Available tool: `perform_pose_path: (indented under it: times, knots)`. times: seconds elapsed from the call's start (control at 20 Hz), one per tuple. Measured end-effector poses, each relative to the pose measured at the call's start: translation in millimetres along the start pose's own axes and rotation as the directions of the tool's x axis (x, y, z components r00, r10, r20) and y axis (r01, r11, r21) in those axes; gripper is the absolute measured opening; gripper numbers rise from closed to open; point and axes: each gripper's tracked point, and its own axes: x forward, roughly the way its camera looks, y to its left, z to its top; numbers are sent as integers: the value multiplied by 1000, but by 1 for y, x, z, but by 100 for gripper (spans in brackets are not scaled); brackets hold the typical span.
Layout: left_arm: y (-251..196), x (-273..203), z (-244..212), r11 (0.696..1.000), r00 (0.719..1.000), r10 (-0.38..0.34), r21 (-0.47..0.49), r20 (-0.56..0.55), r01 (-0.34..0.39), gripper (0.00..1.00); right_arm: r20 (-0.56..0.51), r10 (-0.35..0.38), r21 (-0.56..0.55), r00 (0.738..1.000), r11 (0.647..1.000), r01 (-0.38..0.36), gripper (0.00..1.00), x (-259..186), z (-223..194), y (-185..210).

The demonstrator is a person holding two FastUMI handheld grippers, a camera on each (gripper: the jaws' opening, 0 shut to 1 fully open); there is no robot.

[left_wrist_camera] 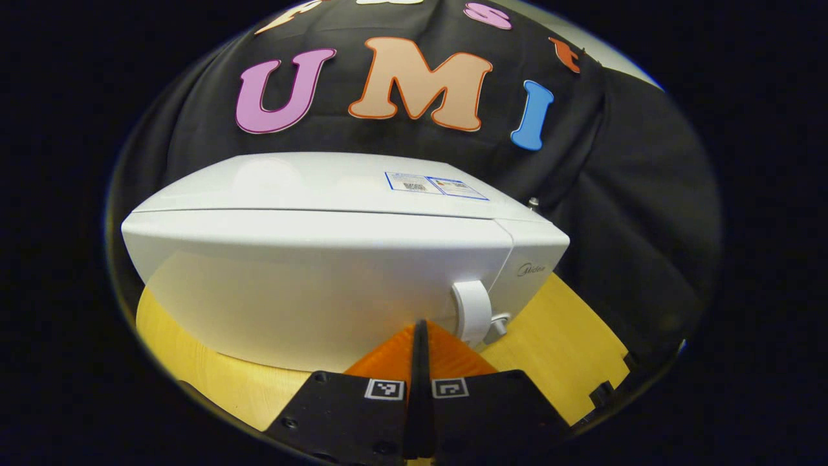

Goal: Open the microwave oven with the left hand, put the food in, and close the microwave oven.

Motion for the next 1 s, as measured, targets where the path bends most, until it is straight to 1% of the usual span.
perform_pose_path:
  times: [0.05,0.15,0.3,0.4,0.45,0.5,0.55,0.6,0.65,0.75,0.9,1.0]
  knots:
    - [1,-3,0,1000,1000,19,19,0,-19,2,-1,10,5,1000,1000,-10,77,2,-1,3]
    - [5,-12,11,996,997,63,67,41,-66,2,2,30,14,1000,999,-30,77,8,-1,11]
    - [3,-38,41,985,988,74,142,138,-94,2,6,72,36,997,997,-72,77,15,-4,27]
    - [-1,-63,59,981,978,74,161,193,-106,4,7,103,57,995,993,-104,77,20,-8,40]
    - [-6,-73,67,982,974,66,158,216,-102,8,3,124,66,992,990,-124,77,21,-11,49]
    - [-12,-85,76,984,970,51,153,239,-89,33,2,144,76,990,987,-144,77,23,-14,58]
    - [-15,-97,84,984,964,48,152,262,-90,49,4,166,88,986,982,-165,77,24,-15,67]
    - [-16,-112,97,984,954,53,150,294,-100,82,8,185,100,983,978,-185,77,25,-15,76]
    - [-16,-124,110,984,944,60,142,325,-111,92,11,205,110,979,973,-205,77,25,-16,85]
    - [-16,-156,142,984,917,72,125,392,-130,94,11,248,116,969,962,-248,77,25,-20,105]
    - [-14,-208,194,982,869,95,95,486,-161,95,18,303,130,953,944,-303,77,23,-22,132]
    - [-10,-233,215,979,850,123,77,513,-188,95,20,339,147,941,929,-338,77,20,-21,150]
